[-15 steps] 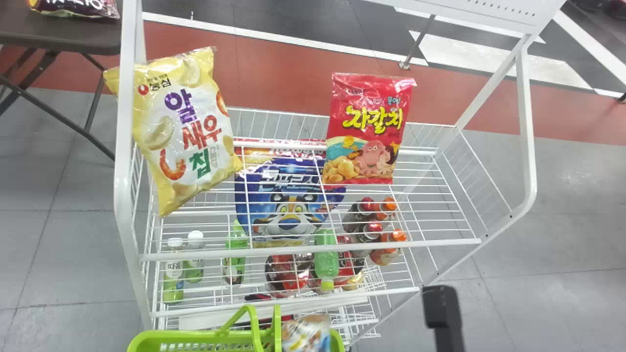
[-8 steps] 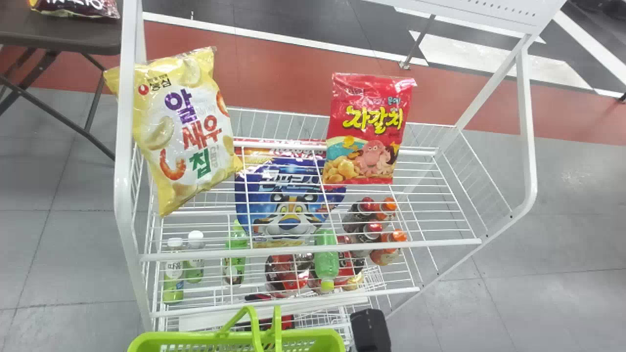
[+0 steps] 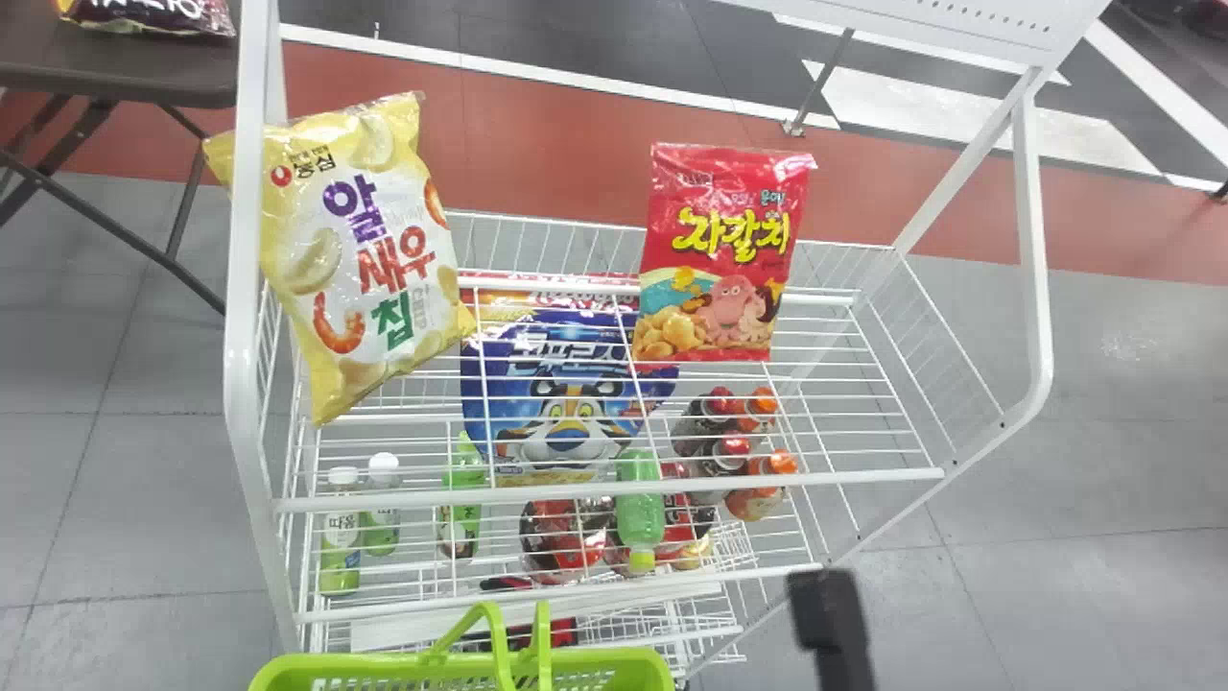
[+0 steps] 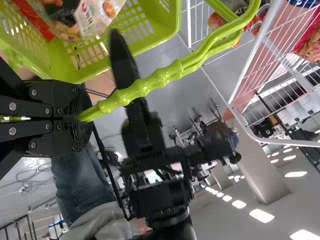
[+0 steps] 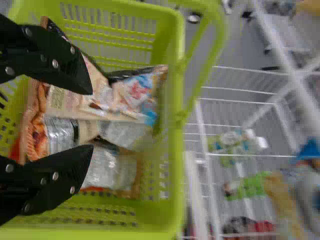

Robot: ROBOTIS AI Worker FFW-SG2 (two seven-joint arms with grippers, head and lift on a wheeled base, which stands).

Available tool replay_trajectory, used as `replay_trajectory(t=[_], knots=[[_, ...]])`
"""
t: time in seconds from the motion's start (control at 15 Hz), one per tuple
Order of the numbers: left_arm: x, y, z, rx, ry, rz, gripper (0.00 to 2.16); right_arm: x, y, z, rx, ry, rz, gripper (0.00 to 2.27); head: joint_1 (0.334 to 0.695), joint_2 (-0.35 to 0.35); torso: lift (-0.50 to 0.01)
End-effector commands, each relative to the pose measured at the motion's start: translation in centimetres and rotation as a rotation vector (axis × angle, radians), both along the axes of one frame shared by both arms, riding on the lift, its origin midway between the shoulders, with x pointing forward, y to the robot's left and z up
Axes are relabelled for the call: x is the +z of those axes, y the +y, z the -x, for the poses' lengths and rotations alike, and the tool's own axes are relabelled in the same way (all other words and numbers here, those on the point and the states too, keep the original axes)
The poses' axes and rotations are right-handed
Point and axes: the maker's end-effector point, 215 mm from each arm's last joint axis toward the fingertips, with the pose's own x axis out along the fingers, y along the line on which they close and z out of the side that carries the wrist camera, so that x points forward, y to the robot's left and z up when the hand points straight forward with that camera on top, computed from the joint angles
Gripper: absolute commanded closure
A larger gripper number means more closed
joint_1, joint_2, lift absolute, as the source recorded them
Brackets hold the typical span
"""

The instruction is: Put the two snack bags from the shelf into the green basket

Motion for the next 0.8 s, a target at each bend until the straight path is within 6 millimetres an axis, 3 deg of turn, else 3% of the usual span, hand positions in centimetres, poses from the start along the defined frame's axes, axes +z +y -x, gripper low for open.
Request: replay_trajectory(t=[0.0,0.13,0.27,0.53,0.73], knots=[[-0.1,-0.1,0.1,-0.001,0.001,0.002,1.81,5.4,-3.2,-6.3,-0.08,-0.278,0.038,0.06,0.695,-0.35,-0.011],[-0.1,-0.2,0.0,0.001,-0.001,0.004,1.81,11.3,-5.2,-11.8,-0.138,-0.571,0.073,0.06,0.695,-0.35,-0.011],[-0.2,-0.2,0.1,0.0,0.002,0.002,1.8,16.9,-6.3,-15.4,-0.176,-0.848,0.117,0.07,0.695,-0.35,-0.011],[-0.7,-0.2,-0.3,0.007,-0.001,-0.003,1.8,19.1,-5.8,-16.0,-0.207,-1.093,0.198,0.07,0.695,-0.35,-0.011],[-0.7,-0.1,-0.7,0.013,-0.011,0.002,1.8,16.7,-5.3,-15.2,-0.227,-1.057,0.192,0.07,0.695,-0.35,-0.011]])
